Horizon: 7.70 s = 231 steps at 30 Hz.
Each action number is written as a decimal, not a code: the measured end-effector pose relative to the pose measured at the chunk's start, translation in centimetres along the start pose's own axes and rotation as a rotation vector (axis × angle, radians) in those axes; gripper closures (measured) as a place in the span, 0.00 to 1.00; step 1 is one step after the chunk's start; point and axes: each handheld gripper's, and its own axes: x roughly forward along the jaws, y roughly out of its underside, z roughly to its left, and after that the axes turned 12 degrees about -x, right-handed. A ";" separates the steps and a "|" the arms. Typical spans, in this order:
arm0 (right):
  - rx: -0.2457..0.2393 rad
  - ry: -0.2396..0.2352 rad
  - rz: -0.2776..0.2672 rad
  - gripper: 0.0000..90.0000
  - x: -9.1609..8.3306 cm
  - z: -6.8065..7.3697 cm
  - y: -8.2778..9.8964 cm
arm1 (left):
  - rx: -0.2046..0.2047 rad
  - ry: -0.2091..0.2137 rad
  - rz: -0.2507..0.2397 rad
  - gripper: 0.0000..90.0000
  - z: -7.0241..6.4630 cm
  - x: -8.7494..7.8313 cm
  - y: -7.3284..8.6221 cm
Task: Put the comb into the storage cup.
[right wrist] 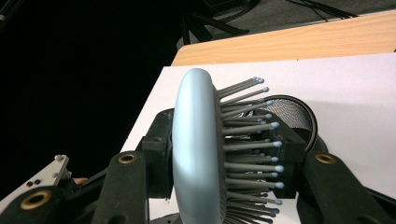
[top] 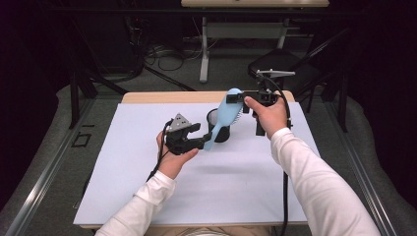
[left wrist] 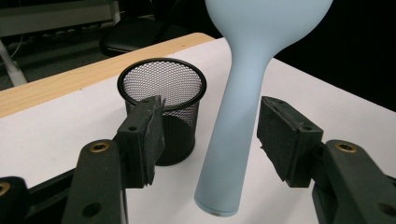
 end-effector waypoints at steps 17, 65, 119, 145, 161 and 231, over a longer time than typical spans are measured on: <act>-0.015 0.021 -0.018 0.58 -0.7 0.0 -0.5 | -0.030 -0.052 -0.004 0.24 1.2 -0.5 -0.4; -0.083 0.118 -0.084 0.57 -3.0 0.3 -3.2 | -0.102 -0.081 0.070 0.01 4.1 -1.9 -1.5; -0.149 0.247 -0.135 0.57 -1.8 0.7 -5.9 | -0.089 -0.146 0.050 0.02 5.2 -2.8 -1.8; -0.208 0.312 -0.144 0.57 0.3 1.2 -6.3 | -0.092 -0.144 0.048 0.02 5.3 -2.9 -1.8; -0.244 0.326 -0.121 0.57 2.0 1.8 -5.8 | -0.094 -0.147 0.048 0.02 5.4 -2.9 -1.8; -0.297 0.374 -0.060 0.56 5.7 0.4 -2.7 | -0.098 -0.143 0.056 0.03 5.5 -2.8 -1.7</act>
